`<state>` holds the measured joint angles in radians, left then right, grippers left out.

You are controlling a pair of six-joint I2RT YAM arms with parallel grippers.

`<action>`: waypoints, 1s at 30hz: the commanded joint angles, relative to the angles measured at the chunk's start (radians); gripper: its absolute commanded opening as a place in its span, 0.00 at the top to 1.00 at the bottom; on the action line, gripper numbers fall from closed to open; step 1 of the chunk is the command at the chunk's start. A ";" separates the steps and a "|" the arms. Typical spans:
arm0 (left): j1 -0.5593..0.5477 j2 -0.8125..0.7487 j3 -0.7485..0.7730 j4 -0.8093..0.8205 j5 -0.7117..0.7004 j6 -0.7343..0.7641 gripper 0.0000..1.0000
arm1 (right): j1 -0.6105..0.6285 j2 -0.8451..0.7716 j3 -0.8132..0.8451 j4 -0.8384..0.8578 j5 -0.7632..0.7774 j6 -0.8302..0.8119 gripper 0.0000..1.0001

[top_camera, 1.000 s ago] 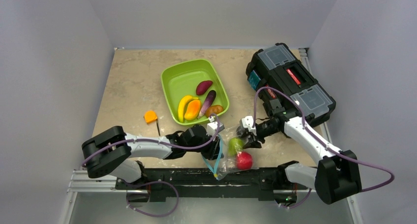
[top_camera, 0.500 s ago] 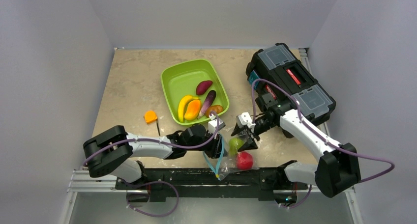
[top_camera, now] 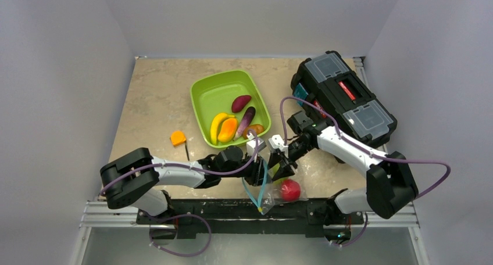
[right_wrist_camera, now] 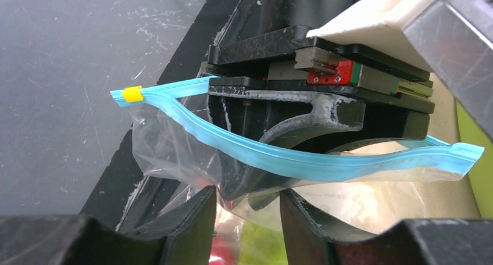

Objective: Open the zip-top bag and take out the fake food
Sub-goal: Pick up the fake fruit from the zipper food storage bag.

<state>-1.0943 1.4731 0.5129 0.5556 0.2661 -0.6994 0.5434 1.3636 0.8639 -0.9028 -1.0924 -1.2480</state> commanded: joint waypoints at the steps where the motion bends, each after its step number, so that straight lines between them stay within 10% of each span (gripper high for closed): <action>1: -0.003 -0.028 0.025 0.073 -0.011 -0.016 0.75 | 0.008 0.008 0.051 0.005 -0.042 0.014 0.61; 9: -0.003 -0.034 0.022 0.036 -0.023 -0.001 0.75 | 0.009 -0.005 0.047 0.007 -0.046 0.021 1.00; 30: -0.003 -0.060 -0.004 -0.023 -0.070 0.026 0.57 | -0.007 -0.043 0.184 -0.204 -0.092 -0.115 1.00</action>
<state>-1.0943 1.3994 0.4915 0.4999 0.2047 -0.6872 0.5419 1.3323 0.9878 -1.0397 -1.1221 -1.3228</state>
